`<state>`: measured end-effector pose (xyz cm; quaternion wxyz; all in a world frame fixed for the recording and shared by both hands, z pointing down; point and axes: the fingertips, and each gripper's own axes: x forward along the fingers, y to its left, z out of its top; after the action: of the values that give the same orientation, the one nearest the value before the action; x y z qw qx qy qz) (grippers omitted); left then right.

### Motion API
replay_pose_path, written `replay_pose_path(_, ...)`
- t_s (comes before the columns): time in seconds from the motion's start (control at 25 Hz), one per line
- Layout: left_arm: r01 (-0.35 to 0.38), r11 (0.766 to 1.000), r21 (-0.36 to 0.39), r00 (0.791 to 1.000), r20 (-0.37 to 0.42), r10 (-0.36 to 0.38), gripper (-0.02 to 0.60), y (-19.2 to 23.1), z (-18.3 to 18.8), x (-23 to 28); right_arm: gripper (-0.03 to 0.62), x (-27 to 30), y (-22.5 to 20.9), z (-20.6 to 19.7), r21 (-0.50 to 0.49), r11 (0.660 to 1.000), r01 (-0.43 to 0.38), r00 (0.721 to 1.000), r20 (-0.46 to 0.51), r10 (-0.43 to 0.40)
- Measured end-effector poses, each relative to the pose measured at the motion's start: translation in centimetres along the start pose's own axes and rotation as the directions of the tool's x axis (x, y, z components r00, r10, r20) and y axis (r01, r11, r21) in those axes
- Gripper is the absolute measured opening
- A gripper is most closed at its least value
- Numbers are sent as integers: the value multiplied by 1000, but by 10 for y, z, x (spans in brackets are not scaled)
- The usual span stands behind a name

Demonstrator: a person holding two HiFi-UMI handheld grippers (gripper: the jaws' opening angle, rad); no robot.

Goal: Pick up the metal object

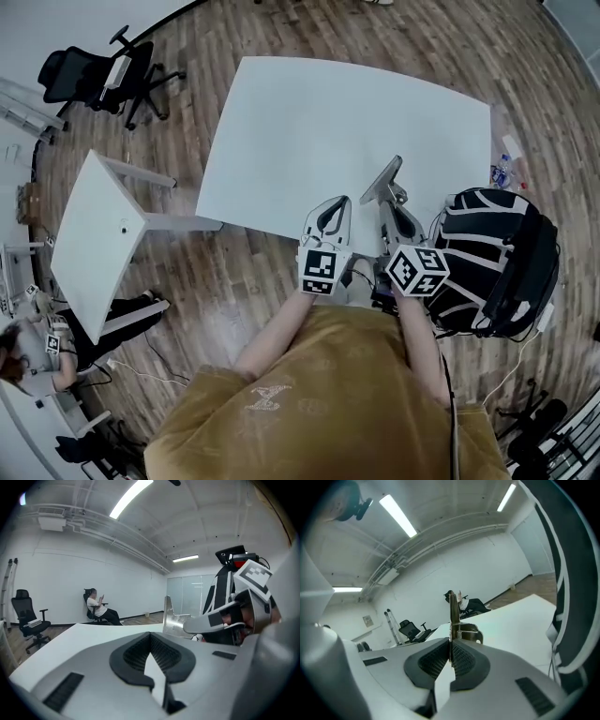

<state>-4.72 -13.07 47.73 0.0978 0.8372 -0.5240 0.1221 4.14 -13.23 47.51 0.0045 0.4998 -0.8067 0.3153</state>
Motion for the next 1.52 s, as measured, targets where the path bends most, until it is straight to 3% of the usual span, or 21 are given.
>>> replay_pose_path(0.36,24,1000,-9,996,83,-23,6,-8,45,-10,8,-20,22,46,-276,959,64,991,132,-28)
replay_pose_path(0.64,32,999,-4,986,167,-31,6,-14,85,-18,8,-43,33,77,-427,891,152,962,272,-34)
replay_pose_path(1.08,42,999,16,982,183,-44,6,-23,94,-23,8,-54,36,89,-473,855,211,947,314,-60)
replay_pose_path(1.52,51,998,30,983,178,-56,6,-30,91,-23,8,-56,37,84,-476,856,203,950,308,-54)
